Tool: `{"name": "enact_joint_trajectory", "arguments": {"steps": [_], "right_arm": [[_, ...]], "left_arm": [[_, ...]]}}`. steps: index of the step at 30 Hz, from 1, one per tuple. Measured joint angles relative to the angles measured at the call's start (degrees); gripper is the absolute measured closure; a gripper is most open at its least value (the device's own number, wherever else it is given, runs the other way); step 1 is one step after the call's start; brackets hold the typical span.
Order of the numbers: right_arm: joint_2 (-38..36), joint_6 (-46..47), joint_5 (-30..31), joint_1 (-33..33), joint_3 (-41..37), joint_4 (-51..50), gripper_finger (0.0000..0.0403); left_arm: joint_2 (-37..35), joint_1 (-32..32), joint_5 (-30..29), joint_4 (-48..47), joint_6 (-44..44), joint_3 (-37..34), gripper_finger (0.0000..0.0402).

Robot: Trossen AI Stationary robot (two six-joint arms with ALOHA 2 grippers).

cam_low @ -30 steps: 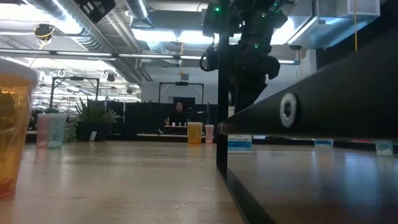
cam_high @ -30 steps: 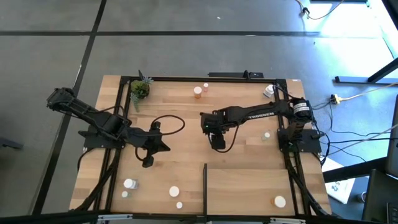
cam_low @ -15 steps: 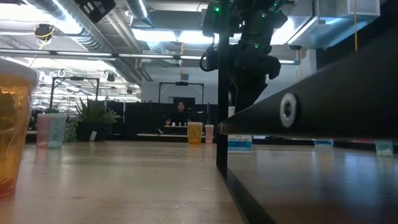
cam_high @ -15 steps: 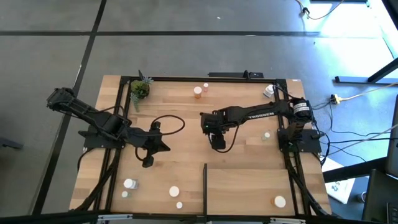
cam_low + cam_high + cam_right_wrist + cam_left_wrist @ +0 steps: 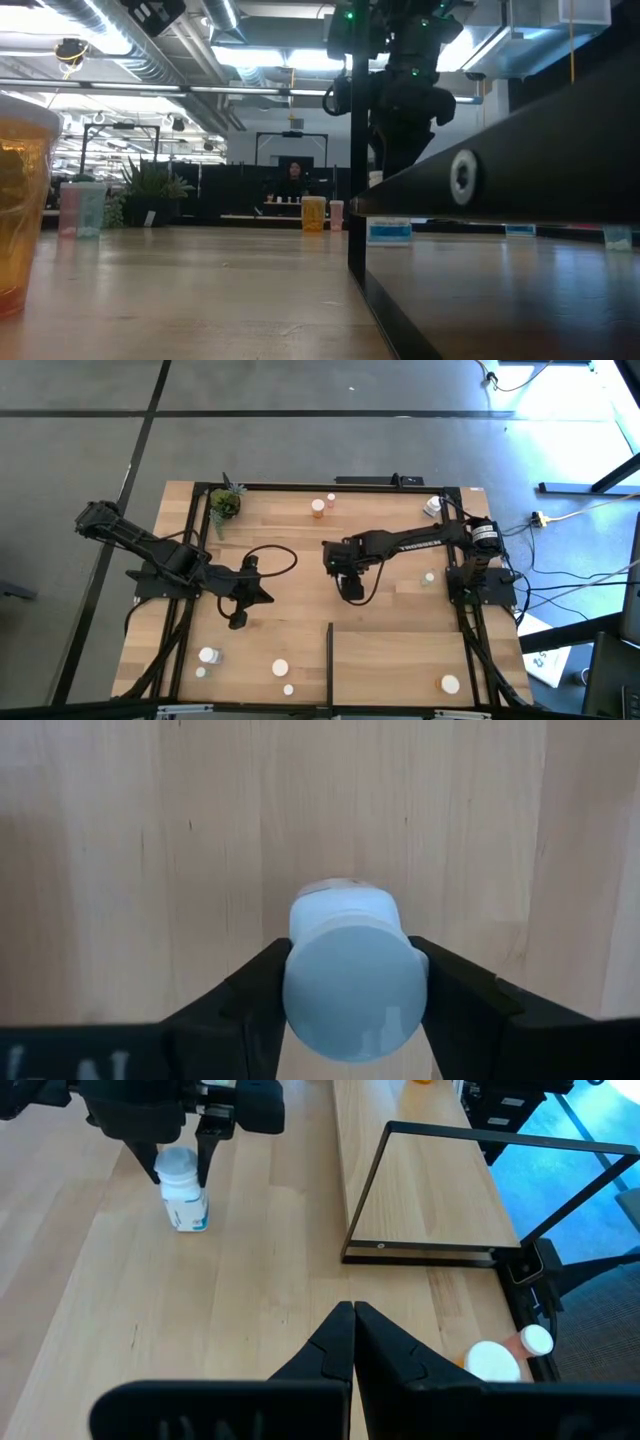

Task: Pick and place medicine bottles onto shelf by color
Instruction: Put the middle white pill bottle on the shelf

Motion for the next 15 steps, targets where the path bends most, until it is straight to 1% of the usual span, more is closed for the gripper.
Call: {"name": "enact_joint_trajectory", "arguments": {"steps": [8,15], "right_arm": [[0.0,-0.6,0.0,0.0,2.8,-2.9,0.021],[0.0,-3.1,0.1,1.7,5.8,-4.1,0.021]], "left_arm": [[0.0,0.0,0.0,0.0,0.0,0.0,0.0401],[0.0,0.0,0.0,0.0,-0.1,0.0,0.0401]]}}
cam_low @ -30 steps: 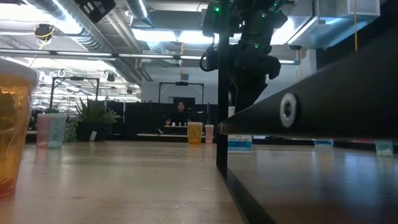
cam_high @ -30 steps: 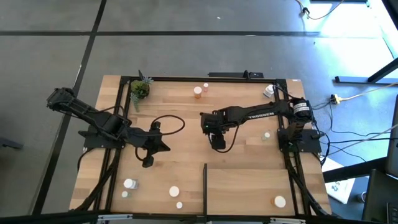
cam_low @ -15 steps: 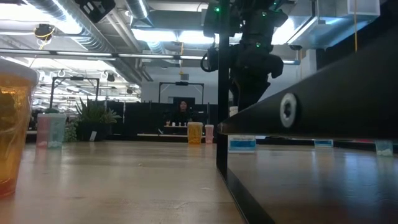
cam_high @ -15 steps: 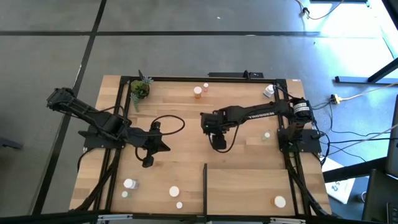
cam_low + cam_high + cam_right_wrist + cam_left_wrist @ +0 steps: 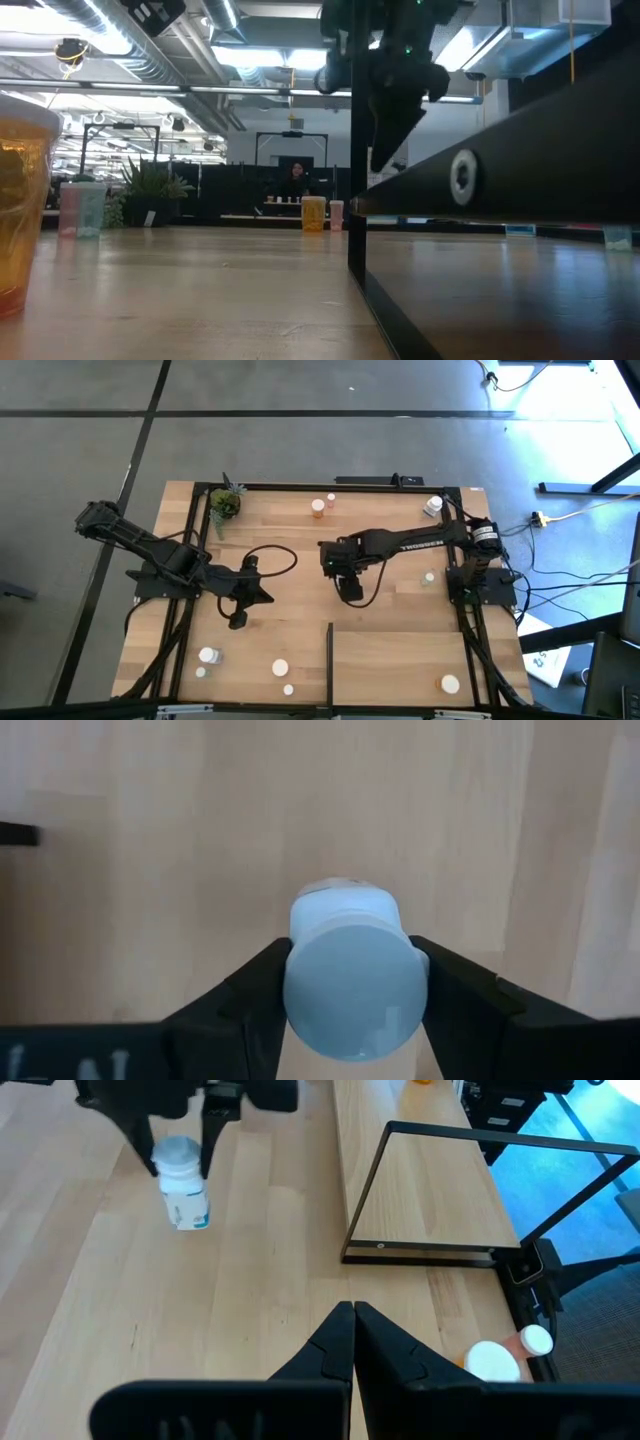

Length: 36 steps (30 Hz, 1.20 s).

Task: Pick and place medicine bottles onto shelf by color
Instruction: Put the middle white pill bottle on the shelf

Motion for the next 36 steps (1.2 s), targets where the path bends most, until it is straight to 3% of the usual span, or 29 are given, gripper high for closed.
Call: {"name": "enact_joint_trajectory", "arguments": {"steps": [13,23,30,36], "right_arm": [[0.0,-0.1,0.1,2.2,6.5,-7.1,0.021],[-0.1,2.4,5.1,5.2,14.9,-19.3,0.021],[-3.5,8.4,5.2,9.4,15.4,-24.2,0.021],[-7.4,18.9,9.2,14.5,15.0,-28.6,0.021]], "left_arm": [[0.0,0.0,0.0,0.0,-0.1,0.0,0.0401],[0.0,0.0,0.0,0.0,-0.1,0.0,0.0401],[0.0,0.0,0.0,0.0,-0.1,0.0,0.0401],[0.0,-0.3,0.0,0.2,0.1,0.0,0.0401]]}}
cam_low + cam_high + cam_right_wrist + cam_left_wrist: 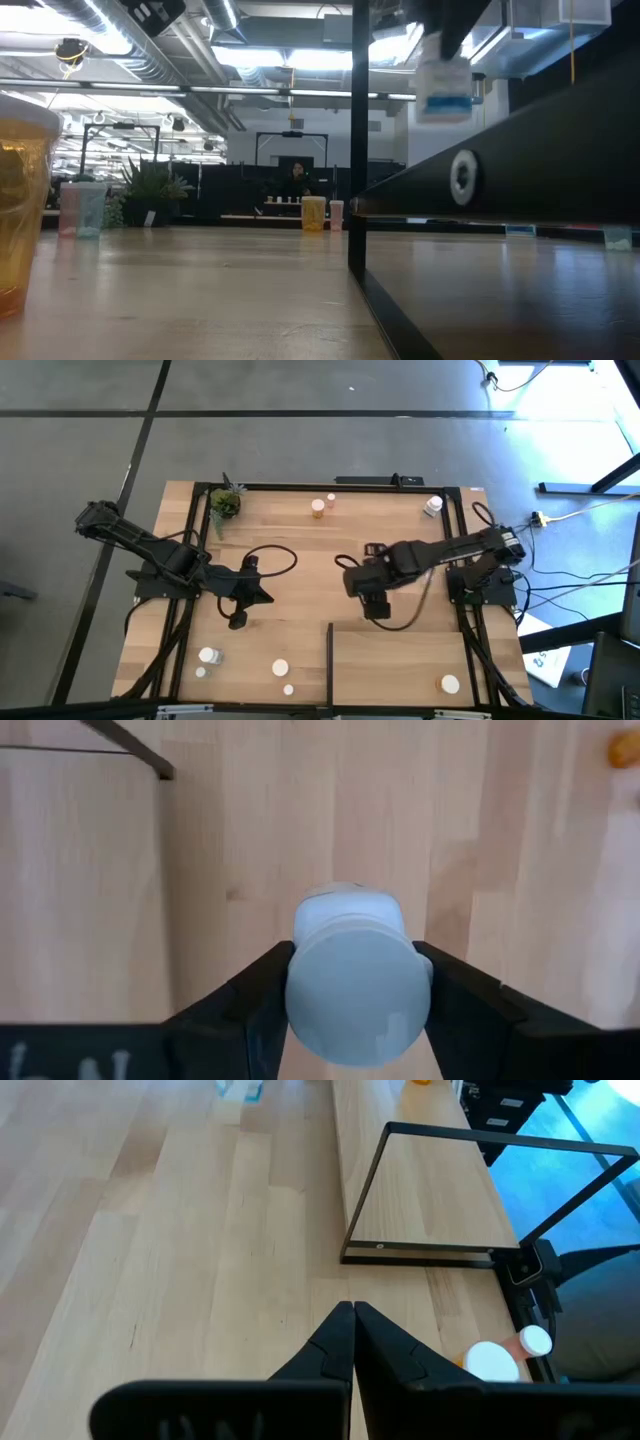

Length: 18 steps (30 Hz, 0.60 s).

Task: Pick and place medicine bottles onto shelf by color
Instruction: Put the middle white pill bottle on the shelf

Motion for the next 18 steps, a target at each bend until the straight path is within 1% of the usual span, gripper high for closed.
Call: {"name": "enact_joint_trajectory", "arguments": {"steps": [7,11,16,18], "right_arm": [[-1.9,12.3,-0.1,9.2,0.0,-3.7,0.021],[-1.9,21.3,0.3,15.6,0.0,-4.3,0.021],[-1.9,36.2,0.4,22.6,0.0,-4.1,0.021],[-1.9,41.7,1.7,25.2,0.0,-4.0,0.021]], "left_arm": [[0.6,-2.6,0.0,2.0,0.0,0.0,0.0401],[1.6,-4.8,0.0,6.0,0.1,0.0,0.0401],[4.1,-6.6,0.0,9.7,2.4,0.0,0.0401],[5.2,-7.2,0.0,11.7,3.7,0.0,0.0401]]}}
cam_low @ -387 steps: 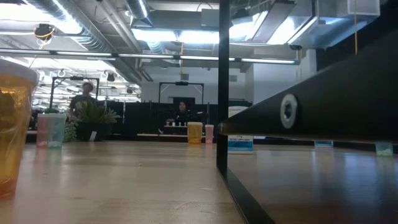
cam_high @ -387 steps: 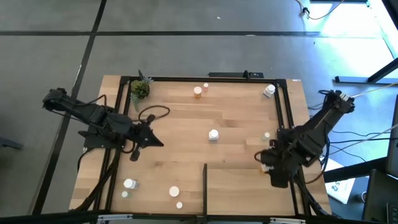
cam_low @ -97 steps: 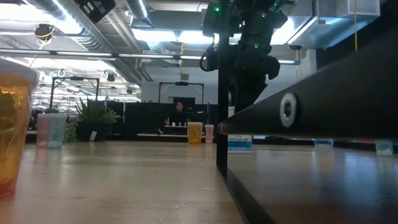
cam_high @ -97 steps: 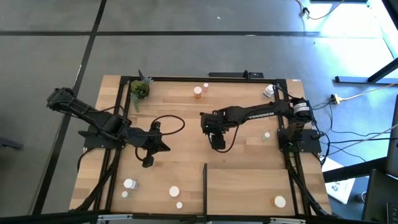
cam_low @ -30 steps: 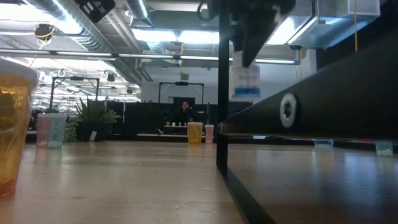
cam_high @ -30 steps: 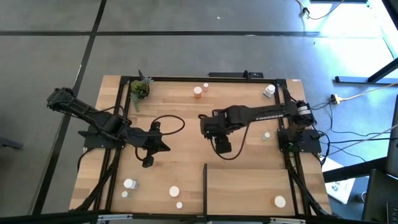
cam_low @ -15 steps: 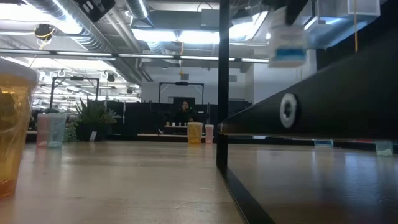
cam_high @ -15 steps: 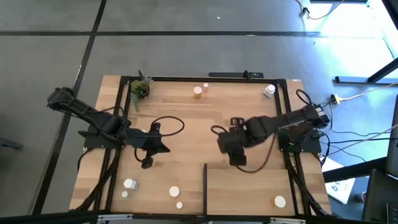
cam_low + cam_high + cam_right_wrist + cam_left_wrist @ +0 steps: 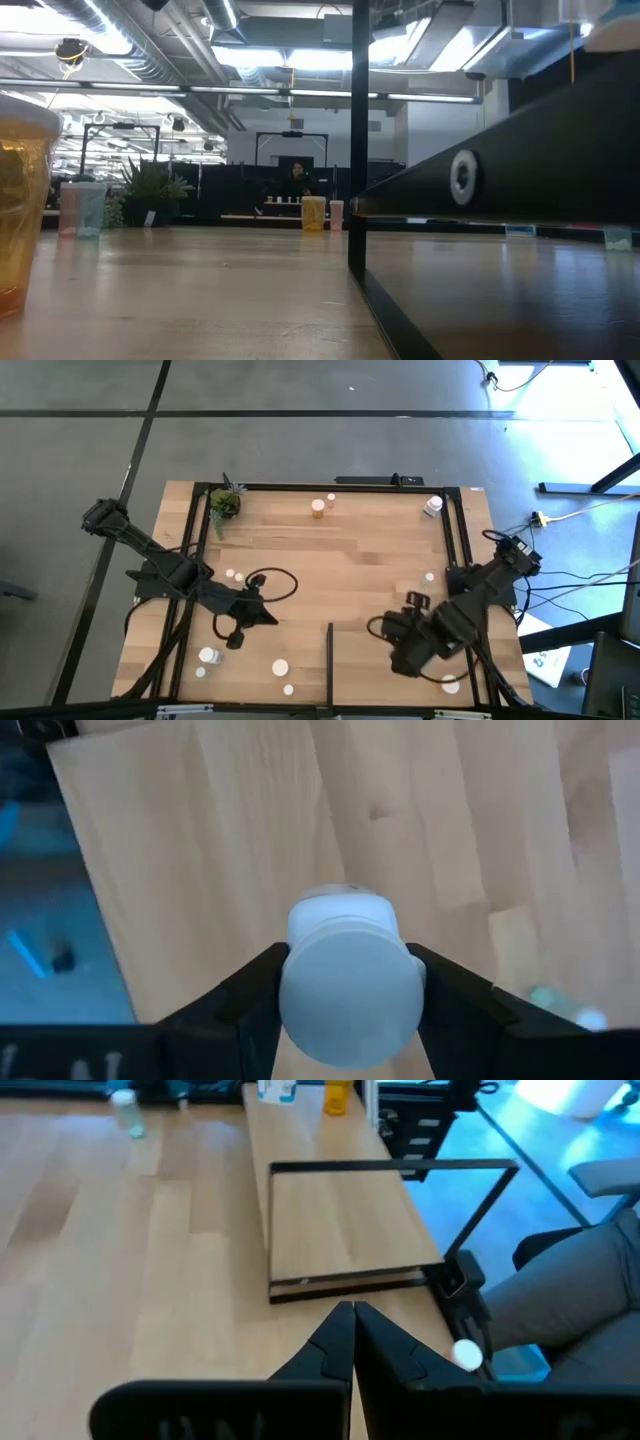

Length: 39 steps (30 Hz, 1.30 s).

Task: Pick and place medicine bottles onto shelf by color
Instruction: Put the middle white pill bottle on the shelf

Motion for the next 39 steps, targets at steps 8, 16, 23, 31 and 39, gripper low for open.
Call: {"name": "enact_joint_trajectory", "arguments": {"steps": [8,16,23,31,39], "right_arm": [[0.5,11.6,3.3,7.7,0.0,1.3,0.021],[4.5,13.2,2.4,11.1,0.0,6.2,0.021],[8.0,13.3,-4.0,13.2,0.0,7.1,0.021],[10.5,10.1,-4.8,14.9,-0.1,12.3,0.021],[13.3,9.8,-4.9,16.2,-0.1,11.6,0.021]], "left_arm": [[3.8,-1.7,0.2,5.2,0.8,0.0,0.0401],[5.4,-5.9,0.6,14.2,4.9,0.0,0.0401],[5.3,-8.6,0.7,16.8,8.5,0.0,0.0401],[5.3,-8.7,0.7,16.8,8.2,0.0,0.0401],[5.3,-8.7,0.7,16.8,8.2,0.0,0.0401]]}}
